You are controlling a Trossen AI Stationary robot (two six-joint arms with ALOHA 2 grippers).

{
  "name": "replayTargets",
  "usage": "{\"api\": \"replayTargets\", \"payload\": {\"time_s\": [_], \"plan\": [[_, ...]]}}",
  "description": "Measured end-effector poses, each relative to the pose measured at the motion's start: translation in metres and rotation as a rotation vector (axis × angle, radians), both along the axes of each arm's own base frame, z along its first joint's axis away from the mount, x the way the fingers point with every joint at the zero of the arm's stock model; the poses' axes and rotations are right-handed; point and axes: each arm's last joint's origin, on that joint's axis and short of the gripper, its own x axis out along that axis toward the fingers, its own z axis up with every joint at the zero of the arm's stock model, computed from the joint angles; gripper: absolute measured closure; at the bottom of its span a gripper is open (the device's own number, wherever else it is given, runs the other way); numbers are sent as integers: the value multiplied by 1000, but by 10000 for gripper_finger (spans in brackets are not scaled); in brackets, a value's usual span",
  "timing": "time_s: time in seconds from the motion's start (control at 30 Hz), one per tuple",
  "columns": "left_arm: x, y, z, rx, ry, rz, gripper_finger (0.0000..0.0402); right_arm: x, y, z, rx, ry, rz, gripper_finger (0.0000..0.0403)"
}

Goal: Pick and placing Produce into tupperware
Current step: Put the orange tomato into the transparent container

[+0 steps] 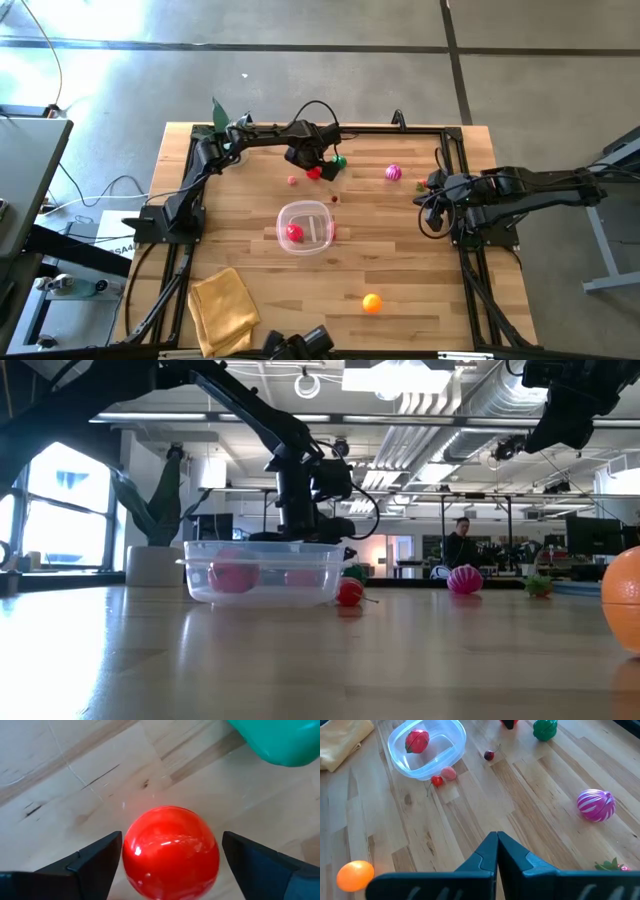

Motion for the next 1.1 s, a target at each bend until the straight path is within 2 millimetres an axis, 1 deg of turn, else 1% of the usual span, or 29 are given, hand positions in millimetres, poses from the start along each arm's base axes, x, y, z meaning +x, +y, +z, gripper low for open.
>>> {"api": "replayTargets", "payload": {"time_s": [0.2,0.47,0.73,1.03,1.1], "plan": [[0,0,0,-7,-4,9,114,0,0,0,0,0,0,402],[0,0,0,-12,-5,19,144,0,0,0,0,0,0,402],[0,0,0,-12,1,19,137,0,0,0,0,0,0,402],[-1,-1,0,-14,4,20,143,0,0,0,0,0,0,402],[-1,-1,3,-23,18,18,140,0,0,0,0,0,0,402]]}}
